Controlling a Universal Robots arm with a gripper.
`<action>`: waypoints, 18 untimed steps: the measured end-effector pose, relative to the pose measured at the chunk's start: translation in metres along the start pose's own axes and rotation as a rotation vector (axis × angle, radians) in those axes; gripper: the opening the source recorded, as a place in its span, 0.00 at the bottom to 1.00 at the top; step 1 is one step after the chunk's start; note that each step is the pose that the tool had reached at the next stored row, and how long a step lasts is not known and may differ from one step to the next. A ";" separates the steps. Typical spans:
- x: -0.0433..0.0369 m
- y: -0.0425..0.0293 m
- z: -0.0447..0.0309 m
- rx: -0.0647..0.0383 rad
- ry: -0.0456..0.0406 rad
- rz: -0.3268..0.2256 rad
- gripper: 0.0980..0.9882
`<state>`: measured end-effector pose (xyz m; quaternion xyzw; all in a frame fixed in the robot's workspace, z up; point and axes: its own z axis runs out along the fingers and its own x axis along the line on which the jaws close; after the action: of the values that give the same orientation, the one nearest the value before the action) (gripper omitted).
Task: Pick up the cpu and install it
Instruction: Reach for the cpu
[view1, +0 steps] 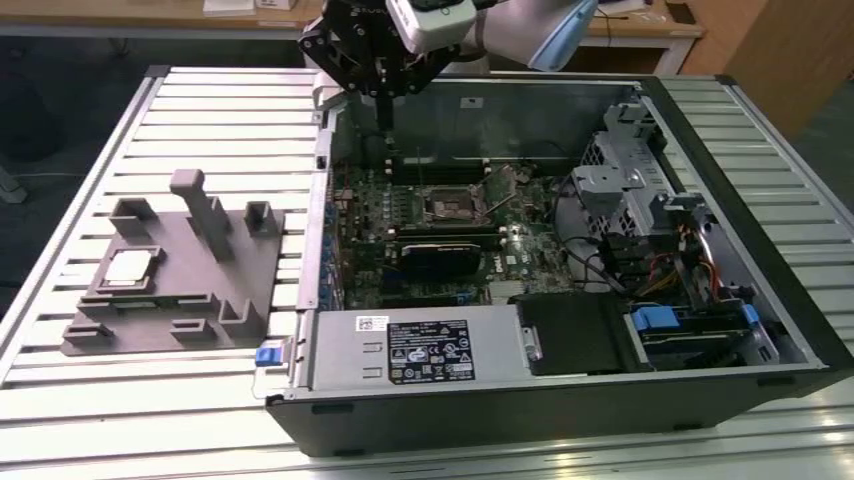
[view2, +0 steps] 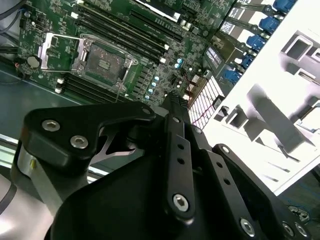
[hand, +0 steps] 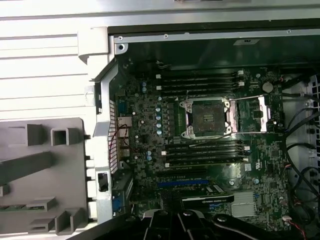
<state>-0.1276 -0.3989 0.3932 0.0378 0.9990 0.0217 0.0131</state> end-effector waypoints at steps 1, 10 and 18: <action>0.0009 -0.0001 0.0000 0.000 0.0001 0.000 0.01; 0.0115 -0.0009 0.0005 0.000 0.0005 0.000 0.01; 0.0218 -0.0017 0.0010 0.000 0.0025 0.000 0.01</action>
<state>-0.1494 -0.3989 0.3916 0.0379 0.9990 0.0216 0.0118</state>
